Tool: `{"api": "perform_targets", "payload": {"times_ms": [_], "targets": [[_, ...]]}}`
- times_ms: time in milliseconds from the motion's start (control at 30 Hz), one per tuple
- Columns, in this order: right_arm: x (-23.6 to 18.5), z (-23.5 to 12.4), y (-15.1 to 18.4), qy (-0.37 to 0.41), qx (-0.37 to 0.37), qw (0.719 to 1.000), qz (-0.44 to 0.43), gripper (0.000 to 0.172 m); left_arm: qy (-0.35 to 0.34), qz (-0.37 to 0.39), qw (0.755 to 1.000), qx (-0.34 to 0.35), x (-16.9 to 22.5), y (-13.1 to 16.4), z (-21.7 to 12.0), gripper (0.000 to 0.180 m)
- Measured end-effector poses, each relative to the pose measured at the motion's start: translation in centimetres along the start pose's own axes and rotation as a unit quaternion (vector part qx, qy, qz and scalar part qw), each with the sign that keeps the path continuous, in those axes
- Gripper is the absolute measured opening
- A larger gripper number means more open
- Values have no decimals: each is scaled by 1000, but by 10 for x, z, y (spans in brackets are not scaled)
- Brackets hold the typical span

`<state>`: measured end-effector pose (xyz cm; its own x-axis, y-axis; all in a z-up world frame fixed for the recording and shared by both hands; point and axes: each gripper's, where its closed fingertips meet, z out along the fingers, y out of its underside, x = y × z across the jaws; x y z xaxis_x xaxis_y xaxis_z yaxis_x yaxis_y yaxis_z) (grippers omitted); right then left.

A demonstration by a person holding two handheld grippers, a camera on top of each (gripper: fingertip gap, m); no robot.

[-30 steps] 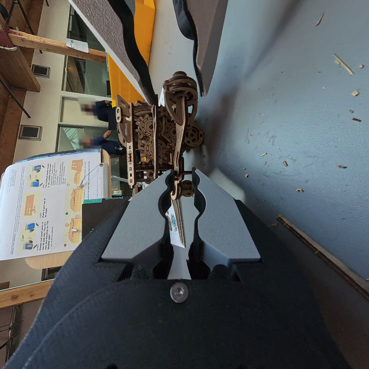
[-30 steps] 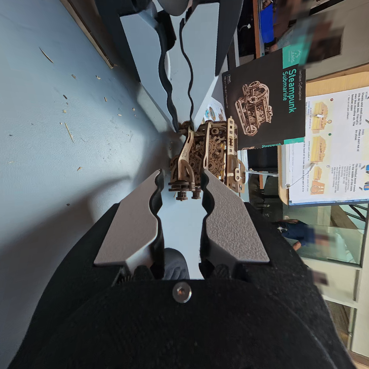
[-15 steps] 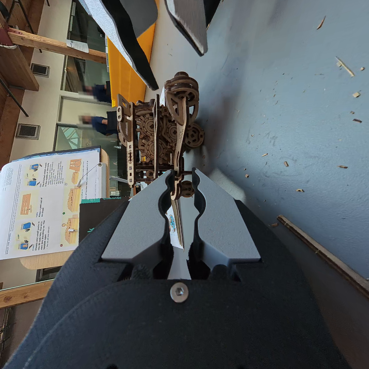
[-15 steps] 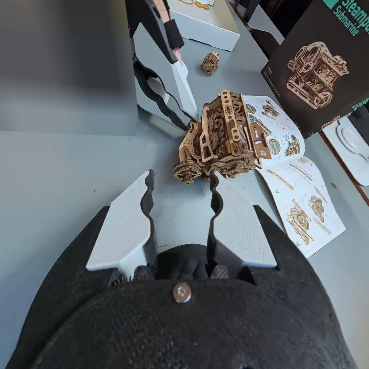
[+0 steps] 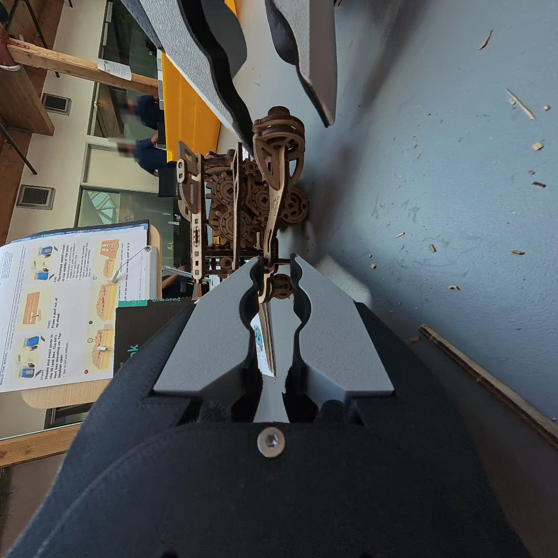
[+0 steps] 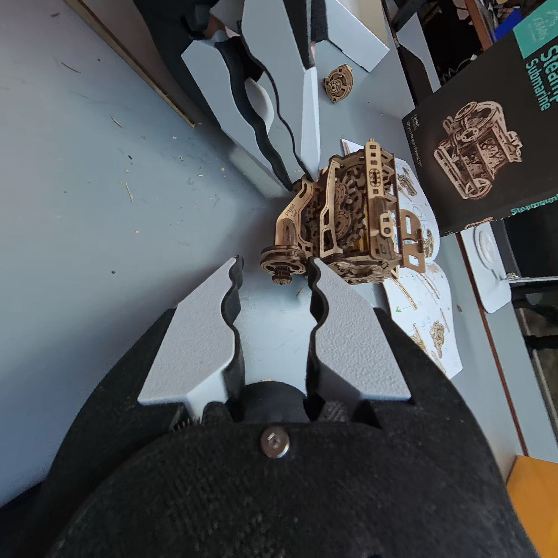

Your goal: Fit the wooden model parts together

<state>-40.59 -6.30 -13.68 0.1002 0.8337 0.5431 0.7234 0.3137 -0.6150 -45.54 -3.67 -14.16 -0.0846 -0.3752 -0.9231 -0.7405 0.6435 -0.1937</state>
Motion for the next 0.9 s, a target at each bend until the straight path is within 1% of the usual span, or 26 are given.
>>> {"api": "perform_targets", "payload": {"times_ms": [33,133,367,600,767,900], "targets": [[-1,1,1,4,-3,1000,-23,43,0,-1,1000,0,0,0,0,15],[-2,3,2,17,-8,996,-82,43,1,-2,1000,0,0,0,0,15],[1,2,8,26,0,982,-185,44,3,-8,1000,3,-1,0,-1,15],[0,1,8,19,36,962,-270,44,4,-12,1000,4,-1,0,-1,15],[3,2,9,7,51,958,-282,44,5,-16,1000,5,-1,0,-2,15],[2,1,8,-9,75,960,-271,46,6,-19,1000,7,-1,-1,-2,15]]}}
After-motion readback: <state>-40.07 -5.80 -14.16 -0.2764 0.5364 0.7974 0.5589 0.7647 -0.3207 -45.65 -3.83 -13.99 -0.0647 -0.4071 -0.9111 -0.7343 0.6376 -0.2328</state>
